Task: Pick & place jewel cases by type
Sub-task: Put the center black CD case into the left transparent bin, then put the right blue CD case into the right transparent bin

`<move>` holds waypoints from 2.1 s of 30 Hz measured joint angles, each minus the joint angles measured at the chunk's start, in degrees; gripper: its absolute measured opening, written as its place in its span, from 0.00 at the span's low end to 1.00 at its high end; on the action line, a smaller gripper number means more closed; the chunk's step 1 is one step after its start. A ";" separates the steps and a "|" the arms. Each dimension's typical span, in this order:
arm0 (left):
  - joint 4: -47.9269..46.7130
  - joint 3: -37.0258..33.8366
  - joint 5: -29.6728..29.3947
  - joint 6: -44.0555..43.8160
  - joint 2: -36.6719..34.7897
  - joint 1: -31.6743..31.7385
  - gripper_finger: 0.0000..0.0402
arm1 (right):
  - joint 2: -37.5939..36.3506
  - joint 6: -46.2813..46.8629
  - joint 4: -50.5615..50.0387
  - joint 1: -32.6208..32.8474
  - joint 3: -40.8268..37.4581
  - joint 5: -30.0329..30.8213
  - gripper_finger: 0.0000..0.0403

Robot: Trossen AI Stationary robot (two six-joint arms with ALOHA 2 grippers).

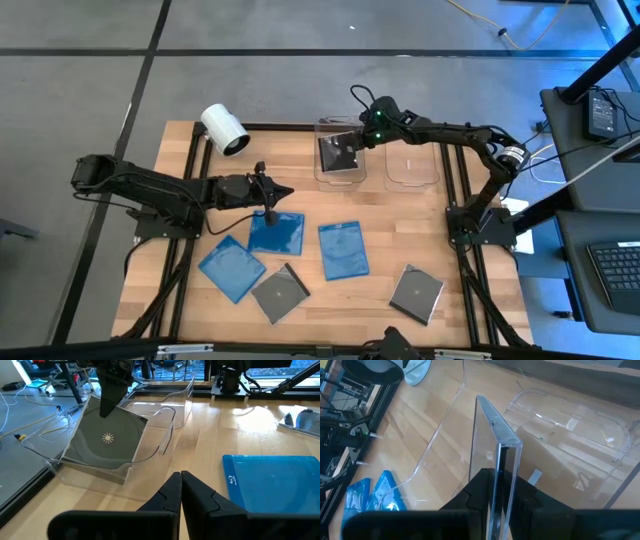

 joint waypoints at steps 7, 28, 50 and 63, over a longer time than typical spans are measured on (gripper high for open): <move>0.00 0.02 0.00 0.02 0.01 0.00 0.03 | 0.00 -1.25 0.52 0.02 -0.03 0.29 0.18; 0.00 0.00 0.00 0.02 -0.01 0.00 0.02 | 0.02 -6.55 0.83 -0.04 -0.04 2.60 0.32; -0.10 0.01 0.00 0.02 -0.01 0.00 0.02 | 0.00 -33.02 -4.27 -0.04 -0.02 14.03 0.32; -0.15 0.02 -0.02 0.02 -0.02 0.00 0.02 | -6.67 -38.74 -5.52 3.07 0.04 16.72 0.32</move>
